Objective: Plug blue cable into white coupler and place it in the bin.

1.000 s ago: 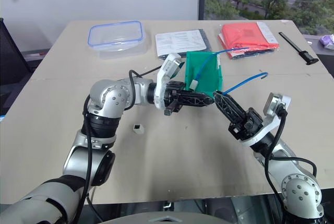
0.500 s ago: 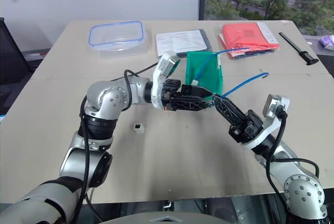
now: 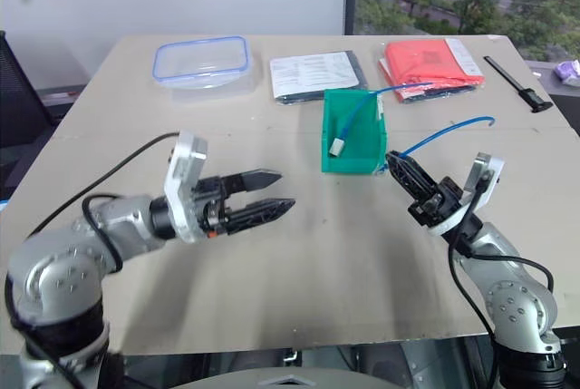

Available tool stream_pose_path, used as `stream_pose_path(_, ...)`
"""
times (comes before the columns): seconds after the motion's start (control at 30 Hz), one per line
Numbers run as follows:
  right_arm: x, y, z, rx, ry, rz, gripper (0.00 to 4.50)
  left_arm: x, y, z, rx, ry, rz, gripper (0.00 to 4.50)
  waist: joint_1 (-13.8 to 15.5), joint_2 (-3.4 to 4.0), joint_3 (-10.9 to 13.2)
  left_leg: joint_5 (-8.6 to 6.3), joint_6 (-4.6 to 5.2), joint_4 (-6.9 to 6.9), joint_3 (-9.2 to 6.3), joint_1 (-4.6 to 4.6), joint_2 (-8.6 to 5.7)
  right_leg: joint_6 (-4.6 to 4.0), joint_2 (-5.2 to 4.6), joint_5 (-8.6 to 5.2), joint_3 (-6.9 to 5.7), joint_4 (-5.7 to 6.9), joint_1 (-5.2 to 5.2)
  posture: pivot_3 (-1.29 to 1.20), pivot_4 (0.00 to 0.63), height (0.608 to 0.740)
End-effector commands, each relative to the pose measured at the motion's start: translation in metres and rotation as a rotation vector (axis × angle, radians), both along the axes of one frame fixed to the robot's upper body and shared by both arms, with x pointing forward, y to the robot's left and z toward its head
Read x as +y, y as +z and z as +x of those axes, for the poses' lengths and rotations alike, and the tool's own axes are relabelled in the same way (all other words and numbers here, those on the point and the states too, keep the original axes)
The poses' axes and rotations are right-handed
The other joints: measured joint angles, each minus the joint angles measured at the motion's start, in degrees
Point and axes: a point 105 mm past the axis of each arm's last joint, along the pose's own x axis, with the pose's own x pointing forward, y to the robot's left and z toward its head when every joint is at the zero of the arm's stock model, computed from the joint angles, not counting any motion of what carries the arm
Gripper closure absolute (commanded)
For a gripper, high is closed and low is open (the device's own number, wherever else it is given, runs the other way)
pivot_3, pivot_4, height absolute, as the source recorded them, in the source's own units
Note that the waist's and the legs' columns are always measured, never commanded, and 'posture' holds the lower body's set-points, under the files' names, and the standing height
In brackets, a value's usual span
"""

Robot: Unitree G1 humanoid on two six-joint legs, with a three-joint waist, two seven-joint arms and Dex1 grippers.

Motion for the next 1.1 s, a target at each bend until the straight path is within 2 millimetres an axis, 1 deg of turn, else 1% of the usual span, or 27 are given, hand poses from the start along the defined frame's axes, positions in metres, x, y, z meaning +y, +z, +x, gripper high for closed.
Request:
stream_pose_path(0.03,0.006,0.0,-0.007,-0.11,0.054,-0.148,4.5,0.026,-0.001,0.003,-0.127,0.244,0.03,0.36,0.11,0.06,-0.04,0.0,0.0,0.01,0.04,0.04,-0.01,-0.02,-0.02,0.0,0.06,0.03,0.04,0.0,0.15,0.737)
stream_pose_path(0.13,0.01,-0.005,-0.005,-0.161,0.086,-0.224,4.5,0.039,-0.022,-0.001,-0.19,0.376,0.121,0.36,0.03,0.03,-0.07,0.0,0.0,0.03,0.12,0.08,-0.01,-0.23,-0.02,-0.09,0.13,0.02,0.04,0.0,0.15,0.737)
stream_pose_path(0.27,0.012,-0.004,0.001,-0.174,0.1,-0.227,4.5,0.045,-0.045,-0.005,-0.232,0.531,0.175,0.36,0.33,0.03,-0.07,0.0,0.01,0.04,0.23,0.11,0.0,-0.39,-0.1,-0.03,0.21,-0.01,0.03,0.0,0.15,0.737)
stream_pose_path(0.3,0.012,-0.005,0.001,-0.173,0.105,-0.228,4.5,0.045,-0.05,-0.005,-0.234,0.561,0.193,0.36,0.46,0.03,-0.07,-0.01,0.01,0.03,0.24,0.1,0.01,-0.39,-0.15,-0.02,0.23,-0.01,0.03,0.0,0.15,0.737)
stream_pose_path(0.43,0.013,-0.007,0.001,-0.168,0.113,-0.235,4.5,0.035,-0.07,-0.012,-0.238,0.566,0.265,0.36,0.82,0.02,-0.08,-0.01,0.01,0.02,0.19,0.04,0.03,-0.4,-0.27,-0.03,0.16,-0.04,0.0,0.0,0.15,0.737)
stream_pose_path(0.5,0.012,-0.006,-0.001,-0.163,0.112,-0.233,4.5,0.033,-0.081,-0.014,-0.207,0.59,0.251,0.36,0.75,0.03,-0.07,-0.02,0.02,0.0,0.22,0.02,0.04,-0.4,-0.4,-0.03,0.14,-0.08,-0.02,0.0,0.15,0.737)
stream_pose_path(0.53,0.012,-0.006,-0.002,-0.164,0.109,-0.233,4.5,0.03,-0.085,-0.014,-0.18,0.587,0.206,0.36,0.75,0.03,-0.07,-0.02,0.03,-0.02,0.23,0.02,0.03,-0.4,-0.43,-0.03,0.13,-0.1,-0.02,0.0,0.15,0.737)
stream_pose_path(0.57,0.012,-0.005,-0.002,-0.164,0.104,-0.233,4.5,0.027,-0.086,-0.014,-0.172,0.576,0.168,0.36,0.74,0.03,-0.07,-0.03,0.03,-0.02,0.23,0.01,0.04,-0.39,-0.45,-0.03,0.11,-0.1,-0.03,0.0,0.15,0.737)
stream_pose_path(0.63,0.009,-0.005,-0.003,-0.164,0.091,-0.241,4.5,0.027,-0.091,-0.014,-0.169,0.576,0.156,0.36,0.77,0.02,-0.07,-0.03,0.04,-0.01,0.2,0.0,0.04,-0.39,-0.46,-0.03,0.05,-0.1,-0.04,0.0,0.15,0.737)
stream_pose_path(0.8,0.0,-0.002,-0.004,-0.159,0.075,-0.264,4.5,0.024,-0.106,-0.015,-0.178,0.572,0.229,0.36,0.73,0.03,-0.07,-0.03,0.04,-0.01,0.19,0.0,0.04,-0.39,-0.44,-0.03,0.01,-0.09,-0.04,0.0,0.15,0.737)
stream_pose_path(0.97,-0.007,0.002,-0.004,-0.149,0.07,-0.288,4.5,0.019,-0.115,-0.012,-0.165,0.646,0.229,0.36,0.74,0.02,-0.07,-0.04,0.06,-0.01,0.23,-0.02,0.01,-0.37,-0.44,-0.03,0.03,-0.13,-0.03,0.0,0.15,0.737)
stream_pose_path(1.1,-0.01,0.005,-0.005,-0.138,0.079,-0.296,4.5,0.014,-0.116,-0.005,-0.184,0.72,0.221,0.36,0.75,0.02,-0.07,-0.04,0.06,0.0,0.2,-0.02,0.01,-0.36,-0.4,-0.03,0.02,-0.12,-0.03,0.0,0.15,0.737)
